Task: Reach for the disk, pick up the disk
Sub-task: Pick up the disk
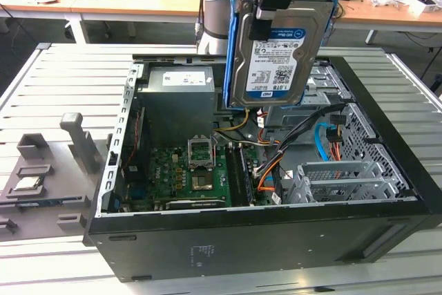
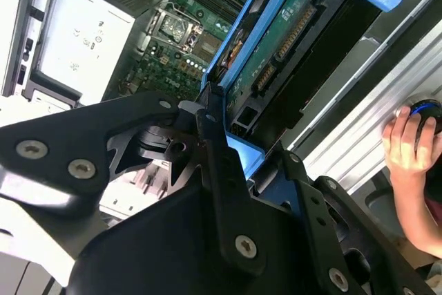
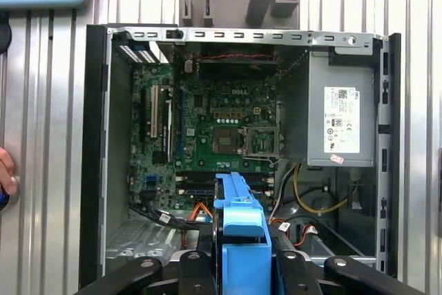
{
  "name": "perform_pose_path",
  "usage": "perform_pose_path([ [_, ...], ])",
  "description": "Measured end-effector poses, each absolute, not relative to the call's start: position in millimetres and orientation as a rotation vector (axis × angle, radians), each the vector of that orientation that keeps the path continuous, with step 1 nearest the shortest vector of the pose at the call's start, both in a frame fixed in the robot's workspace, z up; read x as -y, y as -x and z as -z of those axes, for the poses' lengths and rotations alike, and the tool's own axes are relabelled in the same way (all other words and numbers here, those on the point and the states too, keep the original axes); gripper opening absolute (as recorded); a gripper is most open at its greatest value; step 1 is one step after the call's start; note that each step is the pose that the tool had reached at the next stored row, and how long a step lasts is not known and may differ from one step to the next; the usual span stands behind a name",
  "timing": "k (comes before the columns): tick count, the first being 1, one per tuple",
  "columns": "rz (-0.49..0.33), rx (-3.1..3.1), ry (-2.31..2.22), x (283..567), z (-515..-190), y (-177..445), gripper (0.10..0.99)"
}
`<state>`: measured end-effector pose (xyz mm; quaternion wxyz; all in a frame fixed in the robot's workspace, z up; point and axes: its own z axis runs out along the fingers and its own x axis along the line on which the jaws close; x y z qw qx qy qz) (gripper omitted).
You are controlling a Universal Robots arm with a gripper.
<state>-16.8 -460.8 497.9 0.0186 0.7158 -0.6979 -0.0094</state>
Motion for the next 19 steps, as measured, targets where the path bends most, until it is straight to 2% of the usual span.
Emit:
perform_pose_path([
  [19, 0.029, 2.167, -2.223, 493, -498, 17, 0.365],
])
